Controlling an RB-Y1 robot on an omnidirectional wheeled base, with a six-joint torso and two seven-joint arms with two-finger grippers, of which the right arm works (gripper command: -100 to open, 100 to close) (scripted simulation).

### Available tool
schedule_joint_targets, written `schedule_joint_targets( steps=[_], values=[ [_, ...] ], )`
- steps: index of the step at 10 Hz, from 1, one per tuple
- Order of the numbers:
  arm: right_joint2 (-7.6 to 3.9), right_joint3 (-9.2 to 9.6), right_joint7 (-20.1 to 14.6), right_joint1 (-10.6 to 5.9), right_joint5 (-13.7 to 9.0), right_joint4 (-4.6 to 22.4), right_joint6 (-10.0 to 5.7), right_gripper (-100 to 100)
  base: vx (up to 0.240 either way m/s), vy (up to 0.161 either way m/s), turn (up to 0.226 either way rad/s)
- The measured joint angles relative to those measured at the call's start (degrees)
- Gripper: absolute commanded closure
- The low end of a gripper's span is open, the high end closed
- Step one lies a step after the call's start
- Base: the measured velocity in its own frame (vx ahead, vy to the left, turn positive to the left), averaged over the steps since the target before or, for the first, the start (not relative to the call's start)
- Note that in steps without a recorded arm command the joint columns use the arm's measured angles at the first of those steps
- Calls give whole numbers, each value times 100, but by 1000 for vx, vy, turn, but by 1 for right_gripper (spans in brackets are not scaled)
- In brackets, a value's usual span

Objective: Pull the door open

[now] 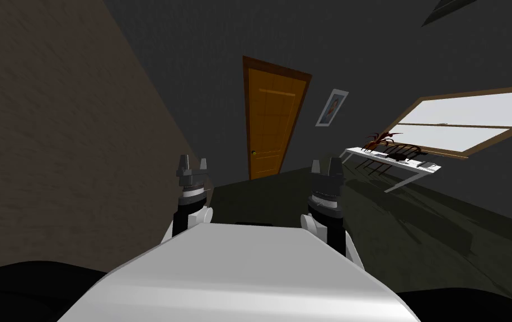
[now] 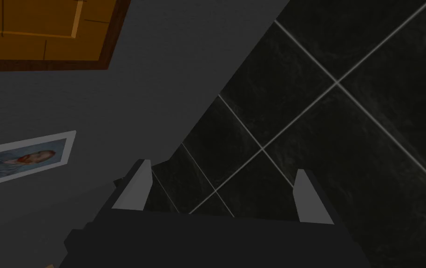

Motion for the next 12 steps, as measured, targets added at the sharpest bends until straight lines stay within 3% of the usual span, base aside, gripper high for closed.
schedule_joint_targets(
  steps=[5,6,10,12],
  values=[
    [-121,0,348,-79,181,467,-140,-100,175,66,3],
    [-159,-20,437,-46,211,631,-241,-100,211,79,0],
    [-276,-55,784,-166,383,1069,-322,-100,131,57,4],
    [-309,-51,955,-142,461,1298,-444,-100,127,64,0]
  ],
)
